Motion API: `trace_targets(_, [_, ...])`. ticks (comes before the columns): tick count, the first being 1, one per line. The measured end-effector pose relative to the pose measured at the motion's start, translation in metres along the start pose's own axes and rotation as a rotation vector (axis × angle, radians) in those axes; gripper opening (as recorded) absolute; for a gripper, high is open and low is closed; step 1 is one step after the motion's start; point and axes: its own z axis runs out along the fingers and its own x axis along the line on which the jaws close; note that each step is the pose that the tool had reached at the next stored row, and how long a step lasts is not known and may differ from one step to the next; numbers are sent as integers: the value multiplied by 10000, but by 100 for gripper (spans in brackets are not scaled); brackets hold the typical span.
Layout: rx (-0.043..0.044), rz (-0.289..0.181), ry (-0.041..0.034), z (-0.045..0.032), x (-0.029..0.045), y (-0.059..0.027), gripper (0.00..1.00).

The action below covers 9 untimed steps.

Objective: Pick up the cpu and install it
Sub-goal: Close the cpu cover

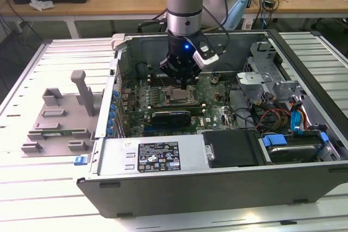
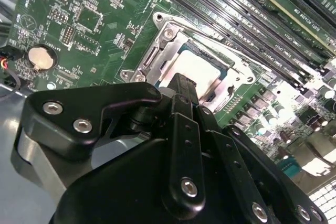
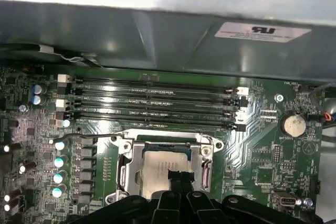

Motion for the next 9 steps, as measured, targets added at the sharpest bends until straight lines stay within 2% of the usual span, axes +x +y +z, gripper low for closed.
trace_targets(5, [26,191,4,44,74,3,11])
trace_targets(9, [39,211,0,71,178,8,11])
